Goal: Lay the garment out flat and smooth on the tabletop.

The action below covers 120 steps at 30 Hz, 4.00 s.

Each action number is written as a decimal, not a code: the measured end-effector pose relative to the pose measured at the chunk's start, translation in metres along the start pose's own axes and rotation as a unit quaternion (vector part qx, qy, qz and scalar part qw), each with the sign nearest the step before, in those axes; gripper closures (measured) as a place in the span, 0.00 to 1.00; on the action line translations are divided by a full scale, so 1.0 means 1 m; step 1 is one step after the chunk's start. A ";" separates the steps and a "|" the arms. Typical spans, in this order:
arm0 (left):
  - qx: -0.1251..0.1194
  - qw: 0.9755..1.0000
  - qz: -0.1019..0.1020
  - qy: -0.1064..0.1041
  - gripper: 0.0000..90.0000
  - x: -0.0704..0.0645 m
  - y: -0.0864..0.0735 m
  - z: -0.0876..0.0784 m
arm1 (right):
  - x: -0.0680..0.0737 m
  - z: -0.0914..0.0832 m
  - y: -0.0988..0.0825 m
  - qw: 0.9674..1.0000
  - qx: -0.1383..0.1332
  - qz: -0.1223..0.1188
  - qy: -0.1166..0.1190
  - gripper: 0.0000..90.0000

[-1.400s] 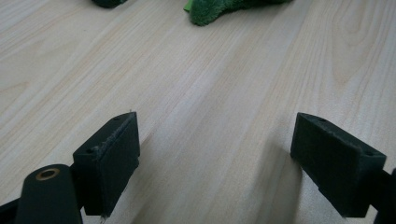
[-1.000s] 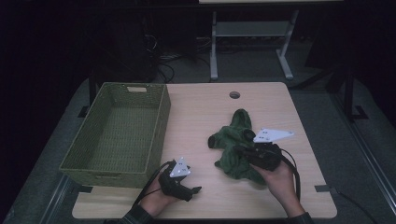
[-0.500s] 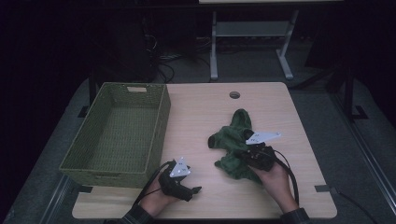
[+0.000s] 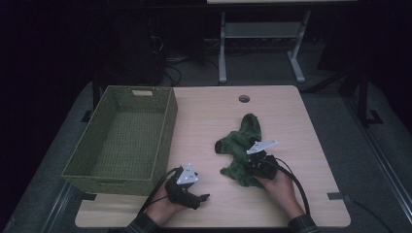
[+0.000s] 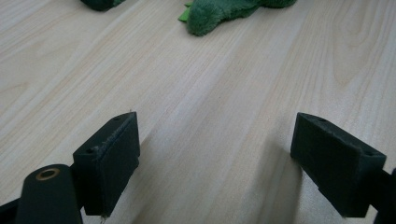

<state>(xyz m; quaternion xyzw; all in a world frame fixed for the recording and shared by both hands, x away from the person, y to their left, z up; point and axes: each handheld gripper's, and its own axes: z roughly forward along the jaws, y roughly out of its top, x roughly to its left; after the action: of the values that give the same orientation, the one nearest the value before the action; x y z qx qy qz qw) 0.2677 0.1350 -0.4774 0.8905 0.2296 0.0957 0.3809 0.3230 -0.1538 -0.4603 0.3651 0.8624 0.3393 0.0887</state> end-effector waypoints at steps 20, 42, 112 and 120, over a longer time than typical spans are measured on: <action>0.000 1.000 0.000 0.000 0.17 0.000 0.000 0.000 | -0.012 -0.017 -0.003 1.000 -0.019 0.024 0.005 1.00; 0.000 1.000 0.002 0.001 0.17 0.000 0.000 0.000 | -0.009 -0.042 -0.008 0.998 -0.052 0.019 -0.001 0.98; 0.000 1.000 0.000 0.000 0.17 0.000 0.000 0.000 | -0.010 -0.092 -0.062 0.992 -0.120 0.020 0.021 1.00; 0.000 1.000 0.000 0.000 0.17 0.000 0.000 0.000 | -0.020 -0.098 -0.087 0.994 -0.093 0.058 0.009 0.77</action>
<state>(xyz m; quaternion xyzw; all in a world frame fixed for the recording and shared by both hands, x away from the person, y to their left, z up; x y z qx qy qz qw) 0.2677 0.1350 -0.4774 0.8905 0.2295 0.0957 0.3809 0.2487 -0.2623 -0.4452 0.4015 0.8053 0.4257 0.0948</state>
